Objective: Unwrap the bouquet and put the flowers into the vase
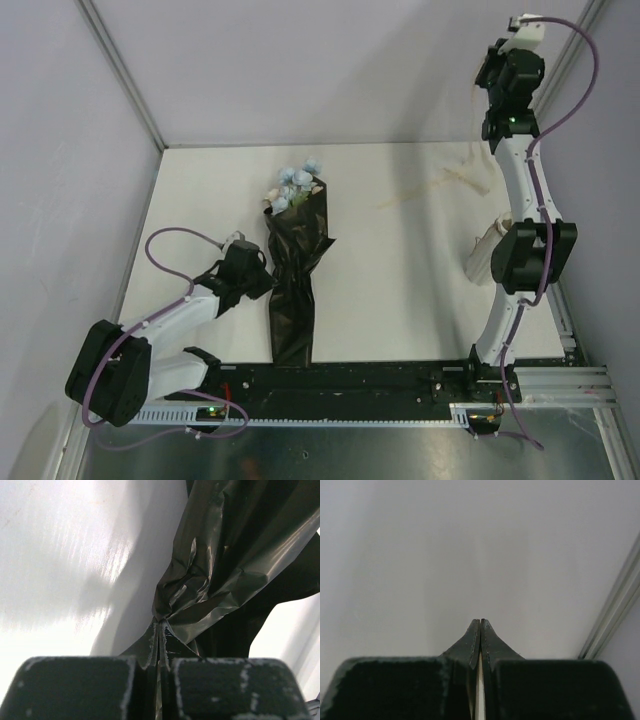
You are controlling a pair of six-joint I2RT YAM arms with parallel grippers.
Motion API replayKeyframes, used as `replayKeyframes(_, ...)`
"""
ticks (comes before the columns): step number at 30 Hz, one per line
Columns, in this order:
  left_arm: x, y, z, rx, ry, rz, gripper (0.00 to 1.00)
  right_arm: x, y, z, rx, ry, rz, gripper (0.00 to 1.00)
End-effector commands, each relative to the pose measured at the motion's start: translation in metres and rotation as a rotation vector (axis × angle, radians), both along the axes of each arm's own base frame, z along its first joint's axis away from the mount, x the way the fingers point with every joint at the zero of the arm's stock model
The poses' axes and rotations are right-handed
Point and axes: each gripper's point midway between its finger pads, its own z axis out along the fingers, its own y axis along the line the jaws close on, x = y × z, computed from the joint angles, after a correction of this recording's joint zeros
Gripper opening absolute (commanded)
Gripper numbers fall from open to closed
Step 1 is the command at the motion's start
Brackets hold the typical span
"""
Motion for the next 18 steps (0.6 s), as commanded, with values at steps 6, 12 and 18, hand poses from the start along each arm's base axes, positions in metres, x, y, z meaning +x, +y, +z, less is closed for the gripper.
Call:
replayKeyframes(6, 0.013, -0.005, 0.021, -0.008, -0.063, -0.007, 0.0, 0.021, -0.019, -0.102, 0.067, 0.343, -0.109, 0.22)
replayKeyframes(12, 0.012, -0.007, 0.023, -0.016, -0.07, -0.022, 0.0, -0.009, -0.007, -0.089, 0.117, 0.39, -0.066, 0.42)
replayKeyframes(18, 0.012, -0.012, 0.03, -0.042, -0.08, -0.038, 0.07, -0.063, 0.057, -0.088, 0.175, 0.456, 0.111, 0.5)
